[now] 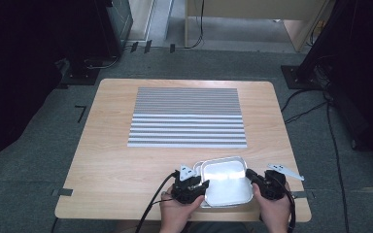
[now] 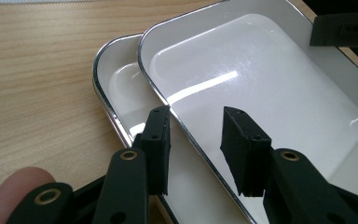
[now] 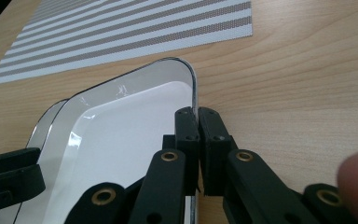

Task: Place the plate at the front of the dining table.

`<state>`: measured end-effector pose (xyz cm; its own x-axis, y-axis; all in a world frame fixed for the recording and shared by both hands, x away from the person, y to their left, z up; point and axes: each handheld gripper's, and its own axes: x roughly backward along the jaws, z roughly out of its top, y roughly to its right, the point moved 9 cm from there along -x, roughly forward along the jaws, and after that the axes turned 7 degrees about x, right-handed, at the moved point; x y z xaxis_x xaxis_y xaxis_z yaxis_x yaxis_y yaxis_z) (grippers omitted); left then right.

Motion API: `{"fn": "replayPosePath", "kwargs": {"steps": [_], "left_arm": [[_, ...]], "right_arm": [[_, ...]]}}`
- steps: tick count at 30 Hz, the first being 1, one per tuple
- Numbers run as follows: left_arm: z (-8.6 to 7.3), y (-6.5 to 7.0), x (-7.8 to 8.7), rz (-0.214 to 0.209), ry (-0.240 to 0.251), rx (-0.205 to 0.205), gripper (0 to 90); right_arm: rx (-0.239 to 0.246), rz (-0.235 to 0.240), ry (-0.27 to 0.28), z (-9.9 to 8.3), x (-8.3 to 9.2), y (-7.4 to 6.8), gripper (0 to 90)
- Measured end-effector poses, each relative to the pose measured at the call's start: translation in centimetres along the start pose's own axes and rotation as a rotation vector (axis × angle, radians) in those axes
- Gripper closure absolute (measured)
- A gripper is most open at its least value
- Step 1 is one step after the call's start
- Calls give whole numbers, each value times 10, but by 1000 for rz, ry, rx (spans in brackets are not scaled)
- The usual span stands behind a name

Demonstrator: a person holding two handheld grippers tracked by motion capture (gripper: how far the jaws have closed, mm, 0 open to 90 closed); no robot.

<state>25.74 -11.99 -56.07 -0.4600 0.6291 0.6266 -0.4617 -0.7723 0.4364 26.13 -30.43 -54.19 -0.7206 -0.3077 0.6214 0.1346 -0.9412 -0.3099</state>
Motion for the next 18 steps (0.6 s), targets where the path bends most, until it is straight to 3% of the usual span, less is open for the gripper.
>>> {"fn": "replayPosePath", "kwargs": {"steps": [5,7,18], "left_arm": [[-3,3,-4,2,-2,-7,620],[-2,2,-3,6,-6,9,649],[4,-6,2,28,16,50,764]], "right_arm": [[-59,29,4,-1,-1,4,892],[-75,44,7,-1,-1,5,891],[-46,71,48,4,3,-5,887]]}}
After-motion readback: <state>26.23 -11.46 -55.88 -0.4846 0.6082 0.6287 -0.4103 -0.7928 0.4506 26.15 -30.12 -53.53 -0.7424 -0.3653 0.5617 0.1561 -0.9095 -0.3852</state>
